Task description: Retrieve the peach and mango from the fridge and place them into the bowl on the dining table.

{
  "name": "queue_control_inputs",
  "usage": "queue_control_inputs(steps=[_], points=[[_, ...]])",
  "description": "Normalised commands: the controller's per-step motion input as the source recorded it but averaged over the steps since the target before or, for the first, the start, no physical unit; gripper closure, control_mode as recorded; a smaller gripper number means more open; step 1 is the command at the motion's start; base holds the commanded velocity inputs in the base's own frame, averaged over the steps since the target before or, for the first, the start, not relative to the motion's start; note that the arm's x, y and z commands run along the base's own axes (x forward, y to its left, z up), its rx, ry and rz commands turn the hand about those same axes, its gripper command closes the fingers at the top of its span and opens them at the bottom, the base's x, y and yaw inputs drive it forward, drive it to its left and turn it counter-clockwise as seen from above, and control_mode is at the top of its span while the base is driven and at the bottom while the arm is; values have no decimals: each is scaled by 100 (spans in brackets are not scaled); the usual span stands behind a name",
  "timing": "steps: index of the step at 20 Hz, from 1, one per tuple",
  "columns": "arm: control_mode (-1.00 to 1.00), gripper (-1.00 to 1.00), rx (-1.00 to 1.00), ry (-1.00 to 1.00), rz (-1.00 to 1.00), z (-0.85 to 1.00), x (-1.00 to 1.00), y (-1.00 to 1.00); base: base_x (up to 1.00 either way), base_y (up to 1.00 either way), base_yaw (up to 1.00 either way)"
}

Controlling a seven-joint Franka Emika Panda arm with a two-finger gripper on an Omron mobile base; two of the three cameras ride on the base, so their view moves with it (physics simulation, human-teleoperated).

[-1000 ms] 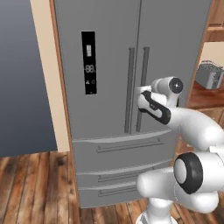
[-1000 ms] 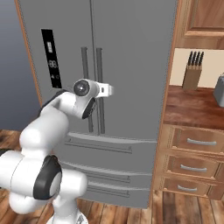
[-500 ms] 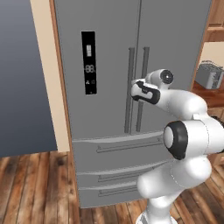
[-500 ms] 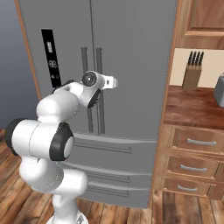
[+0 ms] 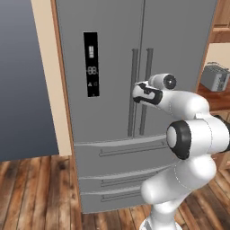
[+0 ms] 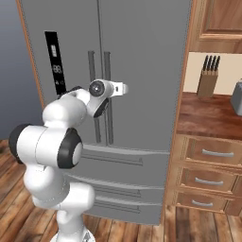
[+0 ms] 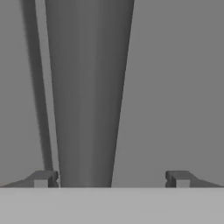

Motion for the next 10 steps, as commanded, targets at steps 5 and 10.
queue_control_inputs(steps=[5, 10], points=[[-100, 100, 1, 15, -2, 22, -24, -34, 0, 0, 0], [-100, 100, 9, 20, -10, 45, -100, -95, 0, 0, 0]])
